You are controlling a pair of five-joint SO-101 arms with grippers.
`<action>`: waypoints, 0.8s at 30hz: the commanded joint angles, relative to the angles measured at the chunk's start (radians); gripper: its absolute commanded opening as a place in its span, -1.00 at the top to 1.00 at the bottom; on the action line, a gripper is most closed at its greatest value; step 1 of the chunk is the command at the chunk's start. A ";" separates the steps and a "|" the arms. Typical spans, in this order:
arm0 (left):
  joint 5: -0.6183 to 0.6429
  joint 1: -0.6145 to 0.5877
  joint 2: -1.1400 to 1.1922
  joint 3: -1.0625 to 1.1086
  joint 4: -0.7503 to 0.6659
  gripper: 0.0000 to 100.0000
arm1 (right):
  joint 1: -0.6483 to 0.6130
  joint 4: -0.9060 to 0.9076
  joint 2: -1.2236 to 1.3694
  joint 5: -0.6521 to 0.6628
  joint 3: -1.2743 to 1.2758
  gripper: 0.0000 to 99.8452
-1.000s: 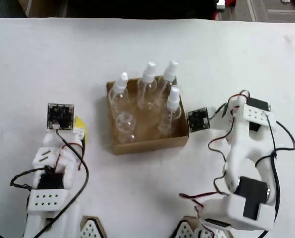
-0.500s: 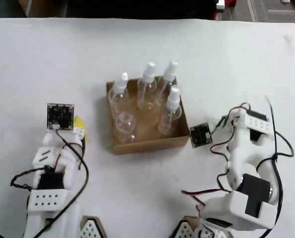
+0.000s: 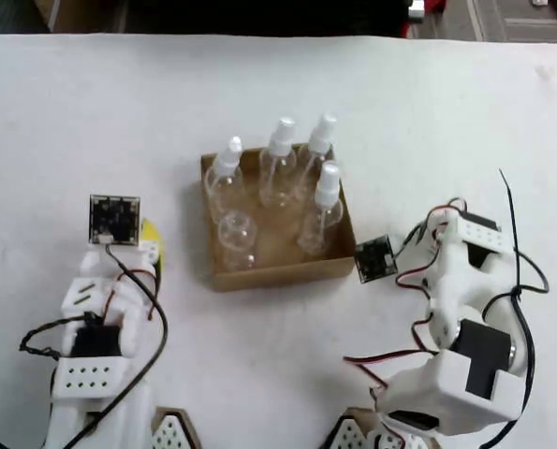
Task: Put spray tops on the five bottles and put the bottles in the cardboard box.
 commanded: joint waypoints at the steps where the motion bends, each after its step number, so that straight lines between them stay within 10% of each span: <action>1: -0.012 -0.010 -0.019 -0.029 -0.026 0.86 | 0.010 -0.016 -0.001 0.006 0.003 0.98; 16: -0.012 -0.008 -0.019 -0.029 -0.023 0.86 | -0.082 0.093 -0.501 -0.502 0.002 0.97; 24: -0.012 -0.005 -0.019 -0.031 -0.023 0.86 | -0.295 0.084 -0.957 -1.092 -0.063 0.97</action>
